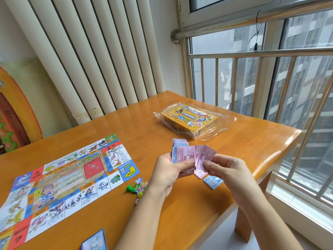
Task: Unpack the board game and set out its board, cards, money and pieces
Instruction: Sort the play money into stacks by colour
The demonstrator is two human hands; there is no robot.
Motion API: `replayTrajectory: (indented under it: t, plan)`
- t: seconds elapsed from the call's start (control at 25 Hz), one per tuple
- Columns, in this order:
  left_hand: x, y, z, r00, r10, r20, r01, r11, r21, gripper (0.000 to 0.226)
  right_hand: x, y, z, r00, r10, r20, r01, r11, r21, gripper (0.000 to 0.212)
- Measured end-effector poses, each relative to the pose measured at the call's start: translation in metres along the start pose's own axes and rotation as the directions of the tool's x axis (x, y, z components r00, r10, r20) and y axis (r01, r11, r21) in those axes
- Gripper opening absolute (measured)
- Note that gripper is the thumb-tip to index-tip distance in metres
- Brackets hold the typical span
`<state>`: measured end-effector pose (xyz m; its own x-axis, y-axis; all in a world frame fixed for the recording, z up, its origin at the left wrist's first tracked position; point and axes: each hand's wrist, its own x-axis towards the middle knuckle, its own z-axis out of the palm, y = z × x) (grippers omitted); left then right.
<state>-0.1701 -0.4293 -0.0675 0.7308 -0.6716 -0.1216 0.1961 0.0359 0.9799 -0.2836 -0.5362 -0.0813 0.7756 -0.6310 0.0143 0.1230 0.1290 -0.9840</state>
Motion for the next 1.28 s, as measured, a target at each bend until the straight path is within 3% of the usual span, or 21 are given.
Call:
replayTrajectory:
  t: [0.16, 0.36, 0.56, 0.72, 0.84, 0.96, 1.04, 1.2, 1.28]
  plan:
    - [-0.001, -0.003, 0.000, 0.996, 0.090, 0.013, -0.091, 0.972, 0.217, 0.024, 0.001, 0.004, 0.000, 0.999, 0.035, -0.012, -0.036, 0.999, -0.011, 0.010]
    - [-0.004, -0.002, 0.001, 0.988, 0.024, 0.152, -0.068, 0.956, 0.286, 0.028, 0.002, 0.004, 0.001, 0.993, 0.119, 0.002, -0.119, 0.993, 0.015, 0.012]
    - [-0.005, 0.004, 0.004, 0.965, -0.152, 0.215, 0.152, 0.988, 0.014, 0.013, 0.002, 0.001, 0.001, 0.993, 0.090, -0.072, -0.091, 0.996, -0.010, 0.017]
    - [0.000, 0.013, -0.002, 0.953, -0.230, 0.199, 0.283, 0.910, -0.303, 0.025, 0.005, -0.007, 0.001, 0.995, 0.001, -0.103, -0.002, 1.000, -0.007, 0.013]
    - [-0.001, 0.017, -0.008, 0.952, -0.207, 0.226, 0.270, 0.915, -0.301, 0.030, 0.011, -0.022, -0.005, 0.993, -0.110, -0.043, 0.105, 0.988, -0.112, 0.020]
    - [-0.001, 0.017, -0.011, 0.962, -0.175, 0.212, 0.219, 0.954, -0.204, 0.027, 0.019, -0.044, -0.019, 0.969, -0.203, 0.143, 0.245, 0.876, -0.416, 0.025]
    - [-0.001, 0.016, -0.011, 0.965, -0.172, 0.198, 0.199, 0.971, -0.130, 0.023, 0.022, -0.062, -0.024, 0.928, -0.159, 0.336, 0.330, 0.768, -0.549, 0.024]
    - [-0.001, 0.011, -0.010, 0.968, -0.153, 0.198, 0.159, 0.987, -0.014, 0.022, 0.028, -0.086, -0.024, 0.856, -0.014, 0.517, 0.448, 0.520, -0.727, 0.025]
    - [0.001, 0.008, -0.010, 0.977, -0.125, 0.175, 0.119, 0.992, 0.044, 0.021, 0.030, -0.088, -0.020, 0.841, -0.004, 0.542, 0.469, 0.507, -0.724, 0.026]
